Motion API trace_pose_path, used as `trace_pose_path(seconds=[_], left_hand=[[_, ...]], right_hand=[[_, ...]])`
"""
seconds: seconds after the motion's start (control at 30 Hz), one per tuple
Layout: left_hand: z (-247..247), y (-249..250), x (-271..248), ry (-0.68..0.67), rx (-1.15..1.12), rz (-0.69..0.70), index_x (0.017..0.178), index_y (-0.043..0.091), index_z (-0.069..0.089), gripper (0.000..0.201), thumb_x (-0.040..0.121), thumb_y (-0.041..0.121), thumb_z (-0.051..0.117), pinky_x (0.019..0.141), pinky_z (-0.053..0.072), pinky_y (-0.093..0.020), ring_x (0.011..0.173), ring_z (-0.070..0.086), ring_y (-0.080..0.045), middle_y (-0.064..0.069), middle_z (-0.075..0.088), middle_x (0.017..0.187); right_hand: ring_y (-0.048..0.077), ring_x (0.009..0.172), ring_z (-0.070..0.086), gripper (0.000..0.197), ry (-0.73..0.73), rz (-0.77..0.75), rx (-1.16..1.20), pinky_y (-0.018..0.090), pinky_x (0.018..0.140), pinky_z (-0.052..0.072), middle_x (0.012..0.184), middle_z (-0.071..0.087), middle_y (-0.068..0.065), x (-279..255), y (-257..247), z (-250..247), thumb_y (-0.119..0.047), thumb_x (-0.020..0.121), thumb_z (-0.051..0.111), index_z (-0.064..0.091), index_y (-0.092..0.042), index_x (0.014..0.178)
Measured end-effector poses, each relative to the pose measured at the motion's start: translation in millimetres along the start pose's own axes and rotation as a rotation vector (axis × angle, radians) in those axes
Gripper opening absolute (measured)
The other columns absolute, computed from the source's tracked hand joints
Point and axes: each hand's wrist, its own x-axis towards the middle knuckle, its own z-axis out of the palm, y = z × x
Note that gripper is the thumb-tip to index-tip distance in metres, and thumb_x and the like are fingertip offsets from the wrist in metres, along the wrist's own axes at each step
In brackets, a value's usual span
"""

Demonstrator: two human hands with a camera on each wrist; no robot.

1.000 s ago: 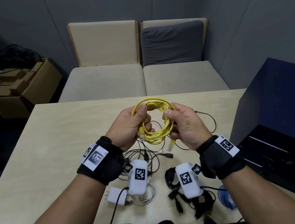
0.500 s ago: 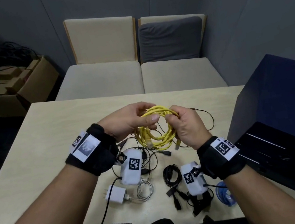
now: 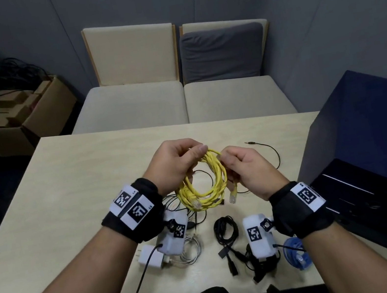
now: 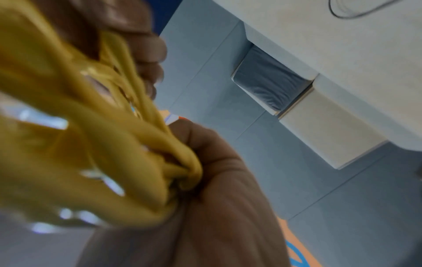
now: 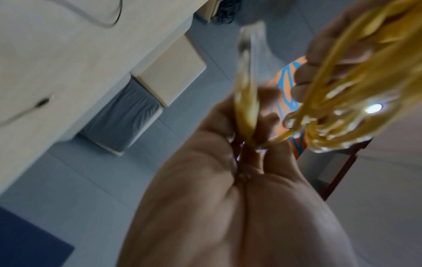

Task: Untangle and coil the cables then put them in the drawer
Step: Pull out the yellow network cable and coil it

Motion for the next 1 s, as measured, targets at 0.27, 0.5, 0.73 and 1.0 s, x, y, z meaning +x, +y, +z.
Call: trace_pose_path(seconds=[0.27,0.5,0.73,1.0], left_hand=[[0,1,-2,0.164,-0.267,0.031,0.076,0.005,0.067,0.018,0.091,0.013,0.060,0.039,0.040,-0.022,0.040,0.035,-0.013,-0.003,0.040,0.052],[4,4,-3,0.210,-0.298,0.108,0.079,0.006,0.067,0.017,0.092,0.012,0.058,0.038,0.042,-0.021,0.039,0.036,-0.014,-0.006,0.039,0.055],[3,-3,-3,0.259,-0.332,0.099,0.078,0.007,0.066,0.020,0.094,0.014,0.057,0.042,0.051,-0.028,0.041,0.039,-0.013,-0.002,0.041,0.054],[1,-3,0,0.269,-0.319,0.094,0.079,0.007,0.065,0.020,0.095,0.016,0.056,0.045,0.054,-0.032,0.042,0.041,-0.012,-0.002,0.041,0.055]], right_hand=[[0.021,0.053,0.055,0.020,0.113,0.075,-0.175,0.032,0.053,0.047,0.067,0.057,0.008,7,-11,0,-0.009,0.099,0.047,0.053,-0.009,0.079],[0.025,0.059,0.052,0.020,0.300,0.084,0.405,0.027,0.049,0.052,0.076,0.052,0.016,14,-20,27,-0.004,0.100,0.041,0.049,-0.006,0.082],[0.021,0.059,0.053,0.007,0.043,0.226,0.427,0.030,0.056,0.041,0.073,0.063,0.010,10,-16,24,-0.010,0.096,0.047,0.052,-0.014,0.095],[0.016,0.071,0.056,0.014,0.294,-0.007,-0.100,0.034,0.070,0.049,0.086,0.062,0.000,6,-26,14,-0.016,0.098,0.051,0.060,-0.019,0.088]])
